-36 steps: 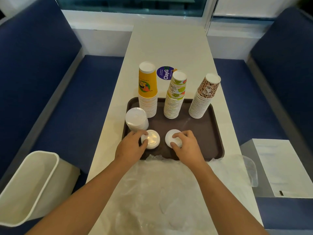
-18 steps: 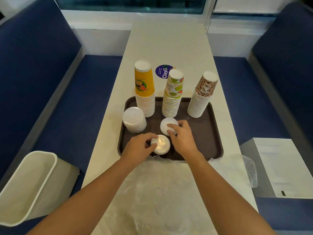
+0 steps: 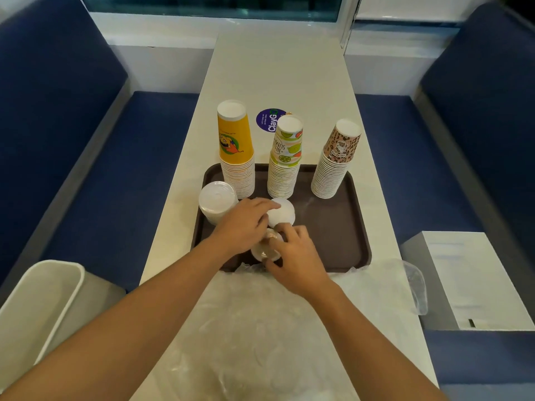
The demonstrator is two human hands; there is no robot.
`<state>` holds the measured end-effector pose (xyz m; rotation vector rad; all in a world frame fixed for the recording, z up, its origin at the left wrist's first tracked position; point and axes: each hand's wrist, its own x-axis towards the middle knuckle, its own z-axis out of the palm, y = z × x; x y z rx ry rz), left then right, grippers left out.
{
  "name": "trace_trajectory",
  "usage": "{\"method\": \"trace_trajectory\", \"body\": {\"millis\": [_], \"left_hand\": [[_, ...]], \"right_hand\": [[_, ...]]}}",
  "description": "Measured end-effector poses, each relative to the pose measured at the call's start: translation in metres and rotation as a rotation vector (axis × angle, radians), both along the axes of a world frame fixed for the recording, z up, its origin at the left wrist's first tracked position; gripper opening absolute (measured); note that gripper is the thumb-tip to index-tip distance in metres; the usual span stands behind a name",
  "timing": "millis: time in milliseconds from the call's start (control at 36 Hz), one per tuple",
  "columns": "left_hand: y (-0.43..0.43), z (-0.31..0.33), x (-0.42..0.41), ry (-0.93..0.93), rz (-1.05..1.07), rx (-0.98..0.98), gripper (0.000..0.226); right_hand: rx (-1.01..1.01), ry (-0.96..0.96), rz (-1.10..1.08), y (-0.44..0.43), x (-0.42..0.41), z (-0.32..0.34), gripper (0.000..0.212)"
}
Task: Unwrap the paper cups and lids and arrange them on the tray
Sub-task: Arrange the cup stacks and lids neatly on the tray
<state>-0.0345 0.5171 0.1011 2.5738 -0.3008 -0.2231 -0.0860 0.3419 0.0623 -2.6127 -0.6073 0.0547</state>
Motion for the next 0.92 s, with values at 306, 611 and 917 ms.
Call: {"method": "trace_trajectory", "body": {"millis": [306, 611, 917], "left_hand": [[-0.011, -0.003, 0.017, 0.058, -0.201, 0.273, 0.044], [-0.011, -0.01, 0.016, 0.152, -0.137, 0.145, 0.045], [-0.015, -0.014, 0.008, 0.13, -0.107, 0.142, 0.043]], "right_hand": [[0.14, 0.091, -0.076, -0.02, -0.012, -0.009, 0.042], [0.118, 0.129, -0.275, -0.066, -0.008, -0.009, 0.044], [0.118, 0.156, -0.492, -0.089, 0.015, -0.006, 0.043]]}}
